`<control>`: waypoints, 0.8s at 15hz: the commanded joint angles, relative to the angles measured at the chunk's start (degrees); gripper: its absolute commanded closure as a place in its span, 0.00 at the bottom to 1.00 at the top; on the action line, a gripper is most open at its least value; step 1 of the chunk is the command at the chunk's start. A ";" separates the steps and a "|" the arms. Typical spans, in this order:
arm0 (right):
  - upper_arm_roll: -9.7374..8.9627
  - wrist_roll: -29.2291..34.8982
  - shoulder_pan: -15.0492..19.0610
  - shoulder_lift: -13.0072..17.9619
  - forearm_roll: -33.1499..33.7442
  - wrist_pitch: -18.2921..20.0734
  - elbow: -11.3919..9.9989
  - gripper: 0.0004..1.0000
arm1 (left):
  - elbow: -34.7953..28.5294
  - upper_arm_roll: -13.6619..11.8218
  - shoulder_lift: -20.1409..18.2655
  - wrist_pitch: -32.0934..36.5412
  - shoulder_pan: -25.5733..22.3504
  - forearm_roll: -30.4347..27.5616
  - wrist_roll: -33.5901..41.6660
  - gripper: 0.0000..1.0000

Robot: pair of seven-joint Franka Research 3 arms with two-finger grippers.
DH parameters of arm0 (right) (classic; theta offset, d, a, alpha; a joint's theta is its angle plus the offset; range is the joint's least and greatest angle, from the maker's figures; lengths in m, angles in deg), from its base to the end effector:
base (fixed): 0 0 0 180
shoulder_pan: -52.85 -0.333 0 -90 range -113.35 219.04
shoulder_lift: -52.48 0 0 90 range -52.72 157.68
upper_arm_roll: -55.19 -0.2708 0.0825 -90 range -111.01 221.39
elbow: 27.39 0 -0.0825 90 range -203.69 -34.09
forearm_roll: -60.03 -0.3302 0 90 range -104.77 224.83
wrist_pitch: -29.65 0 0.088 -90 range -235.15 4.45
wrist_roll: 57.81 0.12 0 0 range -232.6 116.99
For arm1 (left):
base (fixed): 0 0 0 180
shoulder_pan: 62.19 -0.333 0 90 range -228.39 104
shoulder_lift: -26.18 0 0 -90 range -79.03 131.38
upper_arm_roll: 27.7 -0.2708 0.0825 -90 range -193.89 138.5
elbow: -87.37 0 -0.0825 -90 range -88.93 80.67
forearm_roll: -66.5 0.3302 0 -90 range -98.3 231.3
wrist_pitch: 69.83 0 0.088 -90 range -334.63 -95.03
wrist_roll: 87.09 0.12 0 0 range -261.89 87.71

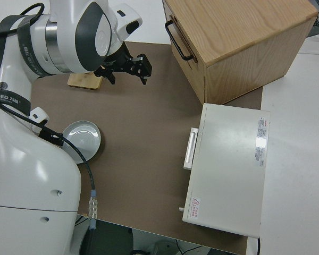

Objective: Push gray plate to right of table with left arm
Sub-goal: 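Push the gray plate across the table away from the left arm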

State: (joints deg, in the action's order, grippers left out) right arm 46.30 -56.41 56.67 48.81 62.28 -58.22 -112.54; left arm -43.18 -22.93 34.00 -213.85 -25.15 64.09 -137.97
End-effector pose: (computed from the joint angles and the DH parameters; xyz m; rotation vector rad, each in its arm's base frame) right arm 0.5125 0.0381 0.5662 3.1098 0.0975 -0.0220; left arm 0.3719 -0.3327 0.2875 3.0293 0.2924 0.0625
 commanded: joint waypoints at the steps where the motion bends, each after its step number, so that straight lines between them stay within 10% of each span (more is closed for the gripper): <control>1: 0.01 0.18 0.04 0.34 -0.40 0.60 0.08 0.02 | 6.51 -0.54 5.53 1.98 3.73 0.48 -5.28 1.00; 12: 0.01 0.18 0.04 0.34 -0.40 0.60 0.08 0.02 | 22.60 -0.19 16.87 7.08 10.15 4.08 -18.37 1.00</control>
State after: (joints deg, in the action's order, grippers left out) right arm 46.30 -56.41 56.67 48.81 62.28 -58.22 -112.54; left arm -27.21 -22.72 45.14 -209.58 -17.17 66.26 -152.23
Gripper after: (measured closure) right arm 0.013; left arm 0.991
